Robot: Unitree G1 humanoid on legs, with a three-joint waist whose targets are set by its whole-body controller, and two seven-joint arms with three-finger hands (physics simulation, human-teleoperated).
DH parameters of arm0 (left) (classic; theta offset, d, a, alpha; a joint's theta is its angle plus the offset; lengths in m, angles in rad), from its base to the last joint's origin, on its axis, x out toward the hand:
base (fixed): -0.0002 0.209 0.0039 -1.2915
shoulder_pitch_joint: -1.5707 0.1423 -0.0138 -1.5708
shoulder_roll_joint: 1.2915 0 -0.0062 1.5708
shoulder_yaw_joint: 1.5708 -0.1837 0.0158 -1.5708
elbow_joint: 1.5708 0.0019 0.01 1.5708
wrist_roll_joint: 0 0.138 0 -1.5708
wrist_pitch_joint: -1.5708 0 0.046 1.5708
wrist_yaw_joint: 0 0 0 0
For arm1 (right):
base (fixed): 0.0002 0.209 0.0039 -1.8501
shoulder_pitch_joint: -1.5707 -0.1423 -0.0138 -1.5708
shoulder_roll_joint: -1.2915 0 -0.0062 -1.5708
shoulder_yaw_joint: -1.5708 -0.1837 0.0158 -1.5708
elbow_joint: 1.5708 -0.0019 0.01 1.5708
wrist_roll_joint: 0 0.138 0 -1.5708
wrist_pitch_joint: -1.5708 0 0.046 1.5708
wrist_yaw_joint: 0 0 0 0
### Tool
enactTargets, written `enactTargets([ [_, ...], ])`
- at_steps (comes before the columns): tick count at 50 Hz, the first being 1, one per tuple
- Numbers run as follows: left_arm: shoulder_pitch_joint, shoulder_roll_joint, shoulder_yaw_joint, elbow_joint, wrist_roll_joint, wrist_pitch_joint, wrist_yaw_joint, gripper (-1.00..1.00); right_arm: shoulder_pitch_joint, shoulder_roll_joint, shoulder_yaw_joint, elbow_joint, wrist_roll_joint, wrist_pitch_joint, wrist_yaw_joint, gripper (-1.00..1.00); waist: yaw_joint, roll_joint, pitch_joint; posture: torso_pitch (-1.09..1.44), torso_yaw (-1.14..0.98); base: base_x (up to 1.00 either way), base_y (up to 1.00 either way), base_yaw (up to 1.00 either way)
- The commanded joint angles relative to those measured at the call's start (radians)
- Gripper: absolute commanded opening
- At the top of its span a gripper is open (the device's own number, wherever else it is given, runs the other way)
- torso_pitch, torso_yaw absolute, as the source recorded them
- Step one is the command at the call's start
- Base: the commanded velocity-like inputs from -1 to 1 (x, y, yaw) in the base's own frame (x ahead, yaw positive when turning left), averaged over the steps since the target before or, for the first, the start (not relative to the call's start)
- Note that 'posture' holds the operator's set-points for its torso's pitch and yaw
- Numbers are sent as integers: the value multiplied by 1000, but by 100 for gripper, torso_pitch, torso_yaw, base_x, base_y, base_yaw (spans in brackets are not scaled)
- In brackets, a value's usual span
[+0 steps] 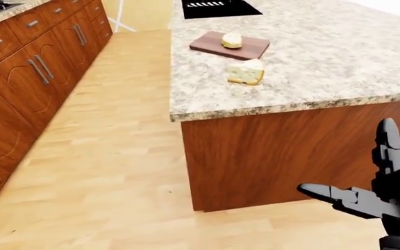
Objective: Pick up the wedge of cheese and place it on the slice of bread to prepare a simple cheese on bread dish.
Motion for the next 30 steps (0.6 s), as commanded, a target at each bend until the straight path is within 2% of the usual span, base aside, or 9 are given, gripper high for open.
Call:
enactTargets([
  [1,-8,20,15,-20,-3,-26,0,100,-9,-4,2,-28,-1,-32,8,100,1,2,0,0,0,0,29,0],
  [3,-8,20,15,-19,-3,-26,1,100,-11,-8,1,-28,4,-29,4,100,-2,38,0,0,0,0,29,0],
  [5,-9,21,13,-17,0,-27,0,100,-8,-13,1,-28,10,-28,-1,100,2,120,-23,0,0,0,29,0],
  [6,-10,23,16,-17,-4,-25,1,100,-9,-13,3,-28,9,-28,-3,100,9,75,-8,0,0,0,30,0],
  [15,-11,19,7,-15,4,-30,-1,100,-10,-9,6,-28,2,-29,1,100,7,4,2,0,0,0,29,0],
  [18,-11,15,2,-10,12,-36,-6,100,-15,4,10,-28,-19,-30,17,100,5,-54,-6,0,0,0,29,0],
  [26,-10,11,1,-11,19,-36,-10,100,-21,13,14,-28,-41,-29,32,100,1,-5,-3,0,0,0,29,0],
  [28,-10,11,1,-13,18,-35,-10,100,-25,19,14,-28,-51,-28,40,100,-2,26,1,0,0,0,29,0],
  [30,-11,12,3,-11,16,-35,-10,100,-26,18,11,-28,-51,-26,41,100,-2,91,-17,0,0,0,29,0],
])
